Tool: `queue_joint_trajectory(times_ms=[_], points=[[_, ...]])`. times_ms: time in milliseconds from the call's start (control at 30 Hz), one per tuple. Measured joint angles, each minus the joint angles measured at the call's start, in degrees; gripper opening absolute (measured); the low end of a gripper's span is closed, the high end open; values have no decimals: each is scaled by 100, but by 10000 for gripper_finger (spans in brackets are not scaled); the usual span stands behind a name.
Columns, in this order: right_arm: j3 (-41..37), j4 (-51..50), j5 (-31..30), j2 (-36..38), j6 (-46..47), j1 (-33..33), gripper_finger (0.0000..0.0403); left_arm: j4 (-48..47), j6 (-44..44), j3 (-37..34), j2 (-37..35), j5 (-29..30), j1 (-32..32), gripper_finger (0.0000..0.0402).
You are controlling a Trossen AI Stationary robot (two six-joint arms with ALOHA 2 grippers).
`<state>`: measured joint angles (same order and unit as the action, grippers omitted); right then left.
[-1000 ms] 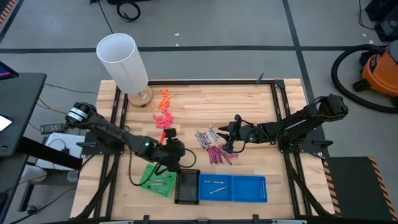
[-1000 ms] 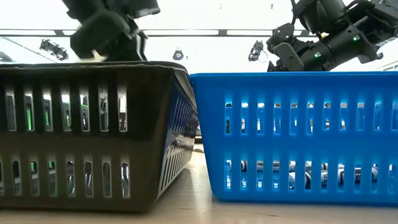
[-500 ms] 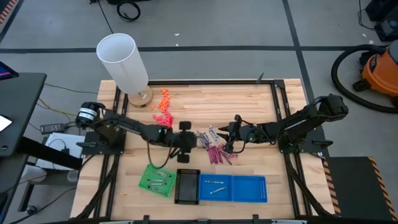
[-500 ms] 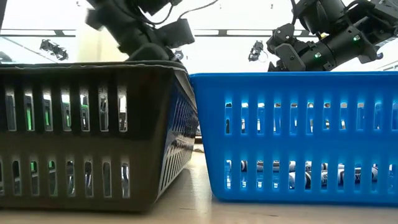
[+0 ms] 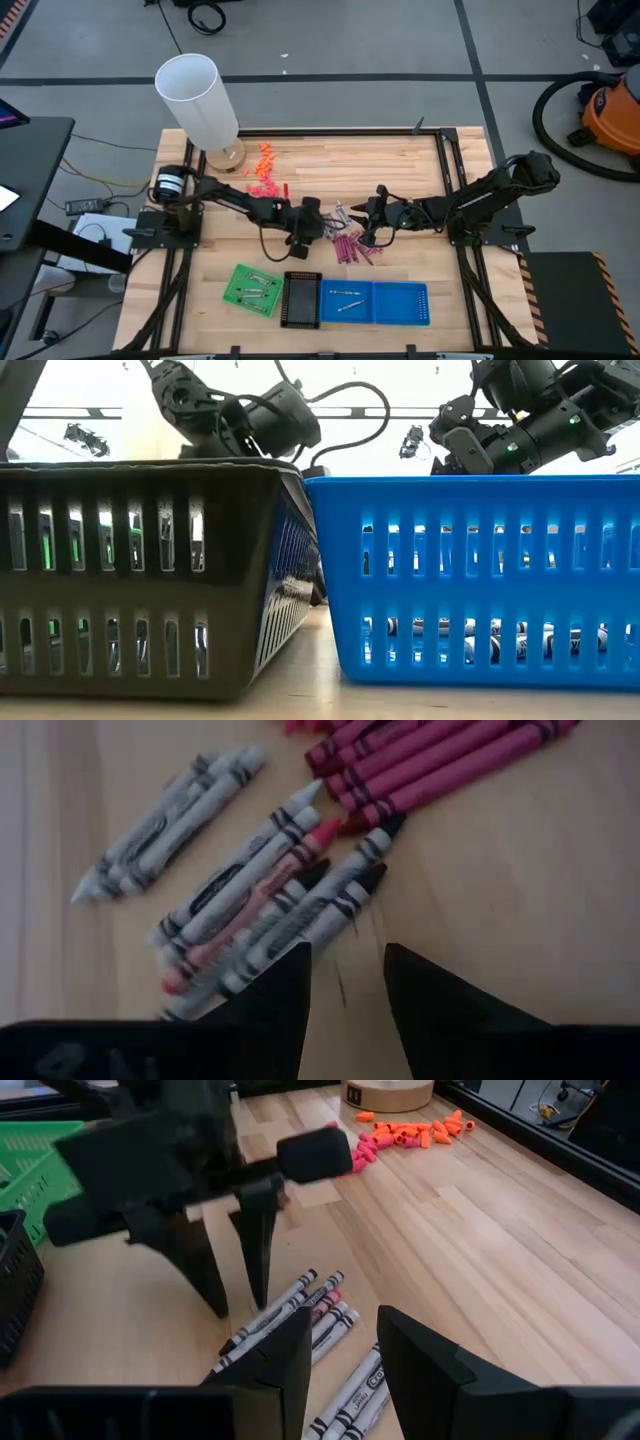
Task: Sort crayons
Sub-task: Put the black crayon into the green bin
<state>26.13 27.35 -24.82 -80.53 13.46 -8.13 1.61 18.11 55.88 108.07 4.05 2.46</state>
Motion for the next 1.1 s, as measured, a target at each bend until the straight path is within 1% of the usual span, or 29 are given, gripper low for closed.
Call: queue_joint_trajectory(times_ms=[133, 333, 467, 533, 633, 800, 900, 967, 1100], points=[[0, -1, 0, 0, -9, -1, 127, 79, 151, -2, -3, 13, 20, 142], [0, 3, -2, 0, -36, 1, 127, 213, 709, -4, -25, 13, 33, 142], [0, 0, -4, 0, -38, 1, 127, 335, 868, -7, 2, 6, -63, 142], [0, 4, -4, 0, -38, 1, 127, 340, 853, -7, 2, -192, -172, 142], [0, 2, -4, 0, -38, 1, 127, 300, 681, -7, 2, -724, -374, 142], [0, 3, 2, 0, -38, 1, 127, 224, 356, -6, 67, -1267, -655, 141], [0, 12, 31, 0, -37, 1, 127, 179, 262, 0, 145, -1736, -758, 141], [0, 33, 33, 0, -36, 1, 127, 56, 258, 3, 142, -1892, -781, 141], [0, 49, 48, 0, -36, 1, 127, -18, 247, 11, 136, -1884, -728, 141]])
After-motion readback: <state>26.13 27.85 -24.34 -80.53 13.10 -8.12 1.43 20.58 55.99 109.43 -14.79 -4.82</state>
